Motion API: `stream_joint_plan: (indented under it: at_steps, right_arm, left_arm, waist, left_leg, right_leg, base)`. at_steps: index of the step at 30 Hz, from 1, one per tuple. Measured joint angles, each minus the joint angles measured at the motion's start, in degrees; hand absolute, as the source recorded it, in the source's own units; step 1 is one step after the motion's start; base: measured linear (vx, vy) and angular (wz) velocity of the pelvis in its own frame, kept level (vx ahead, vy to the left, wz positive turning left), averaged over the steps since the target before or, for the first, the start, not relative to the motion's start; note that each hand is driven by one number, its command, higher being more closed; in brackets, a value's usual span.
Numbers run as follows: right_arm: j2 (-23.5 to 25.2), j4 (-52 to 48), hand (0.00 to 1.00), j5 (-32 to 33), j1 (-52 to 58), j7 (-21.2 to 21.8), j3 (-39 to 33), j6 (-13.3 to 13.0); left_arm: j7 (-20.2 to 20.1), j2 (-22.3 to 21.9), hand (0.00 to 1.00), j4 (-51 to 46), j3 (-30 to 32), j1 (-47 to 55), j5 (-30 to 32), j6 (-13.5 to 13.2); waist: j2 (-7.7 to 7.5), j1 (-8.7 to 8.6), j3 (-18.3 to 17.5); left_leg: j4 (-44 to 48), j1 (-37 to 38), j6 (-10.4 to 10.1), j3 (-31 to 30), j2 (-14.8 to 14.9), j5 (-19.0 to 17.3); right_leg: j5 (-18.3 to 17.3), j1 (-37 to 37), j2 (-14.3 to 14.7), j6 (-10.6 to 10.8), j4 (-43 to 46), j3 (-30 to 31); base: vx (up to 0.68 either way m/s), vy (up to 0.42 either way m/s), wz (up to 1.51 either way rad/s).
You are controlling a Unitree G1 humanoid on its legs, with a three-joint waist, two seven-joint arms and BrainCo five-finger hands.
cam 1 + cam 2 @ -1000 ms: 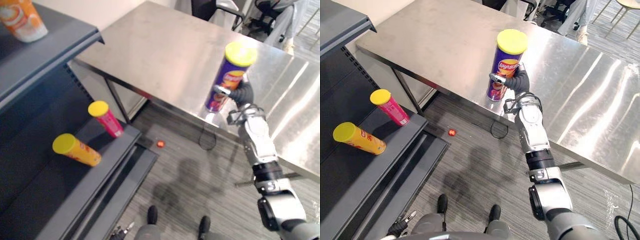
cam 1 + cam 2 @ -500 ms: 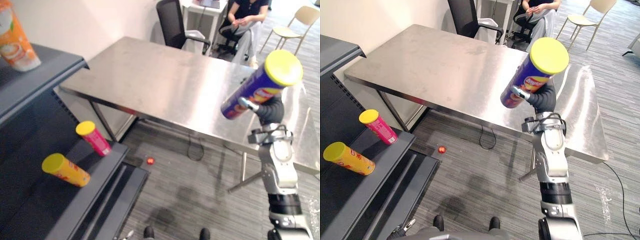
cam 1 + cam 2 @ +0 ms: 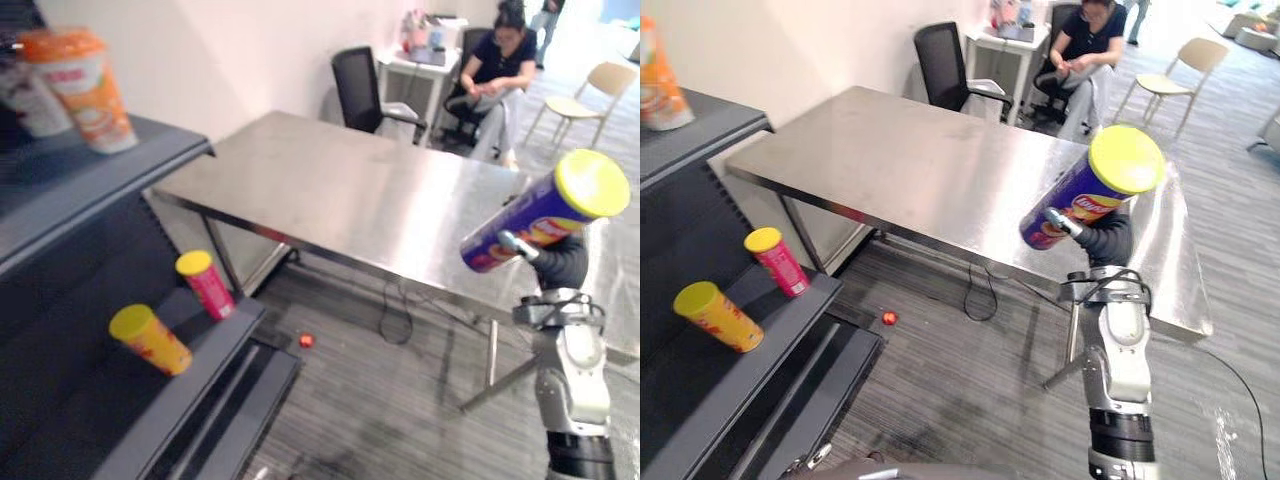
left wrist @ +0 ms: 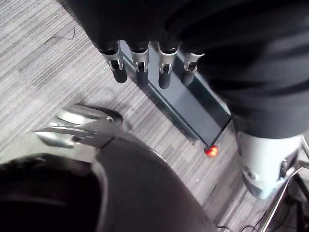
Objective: Put the gum and the chips on the shelf.
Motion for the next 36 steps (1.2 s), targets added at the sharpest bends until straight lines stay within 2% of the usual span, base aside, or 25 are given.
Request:
stream_joint_plan:
  at_steps: [2, 3, 4, 5, 6, 8, 9, 10, 11, 13, 14, 17, 19, 20, 21, 23, 25, 29, 36]
  right_arm:
    - [0.0, 0.0, 1.0, 0.0, -1.6, 0.2, 2.3, -0.3]
    - [0.0, 0.0, 1.0, 0.0, -2.3, 0.3, 2.3, -0.4]
    - [-0.2, 0.0, 1.0, 0.0, -3.9, 0.3, 2.3, -0.4]
    - [-0.3, -0.1, 1.0, 0.0, -4.5, 0.1, 2.2, -0.6]
    - [-0.5, 0.0, 1.0, 0.0, -5.6, -0.1, 1.4, -1.0]
    - [-0.5, 0.0, 1.0, -0.1, -6.4, -0.8, -0.8, -1.0]
    - [-0.5, 0.0, 1.0, -0.1, -6.2, -1.7, -1.8, -1.0]
    - [-0.5, -0.1, 1.0, -0.1, -6.1, -1.9, -2.5, -1.0]
    - [-0.5, -0.1, 1.0, -0.1, -5.8, -2.4, -3.6, -1.1]
    - [-0.5, -0.1, 1.0, -0.2, -5.7, -2.7, -6.1, -1.0]
    - [-0.3, -0.1, 1.0, -0.2, -5.4, -2.7, -7.6, -1.0]
    - [-0.1, -0.1, 1.0, -0.2, -5.0, -2.4, -7.9, -1.0]
    - [1.6, -0.2, 1.0, -0.2, -3.3, -2.4, -9.1, -0.9]
    - [1.9, -0.2, 1.0, -0.2, -3.2, -2.4, -9.3, -0.9]
    - [2.5, -0.3, 1.0, -0.2, -2.7, -2.6, -10.1, -0.9]
    - [2.4, -0.3, 1.0, -0.2, -1.7, -3.0, -11.9, -0.9]
    - [2.4, -0.3, 1.0, -0.4, -0.7, -4.5, -13.5, -0.9]
    - [2.4, -0.3, 1.0, -2.6, -0.7, -5.4, -13.5, -0.9]
    - [2.5, -0.1, 1.0, -5.2, -0.3, -5.2, -11.1, -0.7]
  left_arm:
    - [0.0, -0.2, 0.0, -0.7, 0.2, -0.5, -0.1, 0.0]
    - [0.1, -0.5, 0.0, -0.9, 0.6, -0.5, -0.1, 0.0]
    - [0.2, -1.4, 0.0, -0.9, 1.5, -0.3, 0.0, 0.0]
    - [0.4, -1.7, 0.0, -0.8, 1.7, -0.3, 0.0, 0.1]
    - [0.5, -1.5, 0.0, -0.3, 2.7, -1.0, -0.1, 0.1]
    - [0.5, -2.3, 0.0, 0.4, 4.3, -1.4, -0.1, 0.1]
    - [0.5, -2.9, 0.0, 0.3, 5.3, -0.4, -0.1, 0.3]
    - [0.5, -3.3, 0.0, 0.3, 5.9, 0.1, -0.1, 0.3]
    - [0.5, -3.9, 0.0, 0.3, 7.1, 0.8, -0.1, 0.4]
    - [0.3, -4.5, 0.0, 0.2, 8.6, 1.0, -0.1, 0.4]
    - [0.1, -4.6, 0.0, -0.2, 9.0, 1.2, -0.1, 0.3]
    - [-0.1, -4.7, 0.0, -0.2, 10.0, 1.3, -0.1, 0.4]
    - [-0.6, -4.6, 0.0, -0.3, 10.8, 1.2, 0.1, 0.4]
    - [-0.6, -4.6, 0.0, -0.3, 10.8, 1.2, 0.1, 0.4]
    - [-0.6, -4.7, 0.0, -0.1, 10.8, 1.1, 0.5, 0.4]
    - [-0.5, -4.7, 0.0, -0.1, 10.6, 0.8, 1.0, 0.4]
    - [0.1, -4.5, 0.0, 0.0, 10.5, 0.7, 1.2, 0.4]
    - [0.8, -3.6, 0.0, -0.3, 10.5, 0.0, 2.8, 0.4]
    - [0.8, -3.7, 0.0, -0.4, 10.5, -0.1, 2.6, 0.4]
  waist:
    - [0.78, 0.65, 0.7]
    - [1.11, 0.91, 1.0]
    - [1.7, 2.5, 1.4]
    - [2.09, 2.8, 1.7]
    - [1.17, 3.17, 2.5]
    - [2.11, 3.01, 3.1]
    - [2.34, 2.92, 3.2]
    - [2.87, 2.74, 3.2]
    - [3.95, 2.59, 2.9]
    - [5.12, 1.76, 2.7]
    - [5.81, 1.73, 2.5]
    - [5.76, 2.18, 2.4]
    - [5.12, 2.1, 2.1]
    - [5.03, 2.13, 2.1]
    - [5.01, 1.88, 2.1]
    - [4.99, 0.64, 2.1]
    - [4.61, -0.17, 2.4]
    - [3.28, 0.04, 3.1]
    - [2.59, 0.75, 3.7]
  left_leg:
    - [-1.2, -3.7, -1.5, -5.9, 0.5, 2.1]
    - [-2.7, -4.0, -1.4, -6.7, 0.8, 2.9]
    - [-7.5, -4.2, -1.2, -6.1, 2.0, 2.9]
    - [-9.3, -4.2, -0.4, -4.5, 3.0, 2.4]
    - [-8.4, -5.8, 4.4, 3.4, 4.3, 1.3]
    - [1.4, -9.3, 7.1, 12.6, 5.5, 3.0]
    - [6.8, -9.1, 7.1, 16.6, 6.0, 3.0]
    - [8.7, -8.3, 7.0, 17.9, 6.3, 2.9]
    - [10.8, -6.4, 6.2, 19.8, 7.1, 1.3]
    - [10.1, -5.1, 5.8, 21.2, 7.9, 0.1]
    - [6.6, -5.5, 4.3, 21.2, 6.2, 1.4]
    - [0.7, -4.8, 3.3, 19.4, 4.6, 2.0]
    - [-7.5, -3.7, 4.2, 17.4, 2.4, 5.5]
    - [-8.4, -3.6, 4.3, 17.4, 2.2, 5.8]
    - [-11.1, -3.4, 5.3, 19.1, 2.0, 6.2]
    - [-12.5, -3.4, 5.7, 24.0, 2.7, 7.0]
    - [-12.6, -3.5, 5.5, 23.8, 1.8, 9.5]
    - [-12.7, -3.5, 5.6, 23.8, 0.1, 9.6]
    - [-13.8, -2.4, 5.7, 24.8, -0.3, 9.2]
  right_leg:
    - [-1.1, -0.8, 1.1, -1.4, 0.8, -5.8]
    - [-1.3, -1.1, 1.4, -1.8, 1.1, -7.1]
    - [-1.6, -2.0, 1.8, -2.3, 1.2, -9.7]
    - [-1.4, -1.8, 2.2, -2.8, 0.5, -10.7]
    - [-0.5, -1.7, 1.1, -4.3, -1.6, -13.8]
    - [-0.1, -2.0, -0.8, -4.9, -1.6, -18.6]
    - [0.1, -1.9, -1.7, -4.9, -1.5, -21.1]
    - [0.2, -1.8, -2.1, -4.9, -1.5, -22.3]
    - [0.3, -1.7, -2.7, -4.6, -1.4, -24.6]
    - [0.8, -1.8, -3.8, -3.9, -1.1, -28.7]
    - [1.5, -1.6, -3.6, -2.9, -1.5, -30.7]
    - [2.5, -1.3, -3.8, -2.5, -3.1, -33.8]
    - [2.9, -0.7, -4.3, -2.2, -3.2, -38.1]
    - [3.1, -0.7, -4.4, -2.1, -3.2, -38.4]
    - [4.0, -0.5, -4.7, -1.7, -3.2, -39.7]
    - [4.5, -0.1, -5.4, -1.6, -2.9, -42.2]
    - [4.5, -0.3, -6.8, -1.6, -0.7, -42.4]
    - [4.5, -0.8, -9.0, -1.6, 0.6, -41.2]
    - [4.3, -1.0, -8.9, -1.8, 0.1, -38.5]
  base:
    - [-0.19, -0.129, 1.28]
    - [-0.22, -0.173, 1.19]
    - [-0.18, -0.169, 0.91]
    - [-0.21, -0.177, 1.25]
    - [-0.16, -0.102, 1.17]
    - [-0.14, -0.098, 1.29]
    - [-0.07, -0.073, 1.09]
    - [-0.04, -0.01, 1.06]
    - [-0.05, 0.035, 1.12]
    - [-0.06, 0.085, 1.23]
    - [-0.05, 0.088, 0.94]
    - [-0.06, 0.121, 0.71]
    - [-0.08, 0.147, 0.88]
    - [-0.1, 0.06, 0.55]
    - [-0.07, 0.034, 0.58]
    - [-0.02, 0.053, 0.65]
    - [0.04, 0.099, 0.43]
    - [0.01, 0.074, 0.1]
    - [-0.02, 0.027, -0.08]
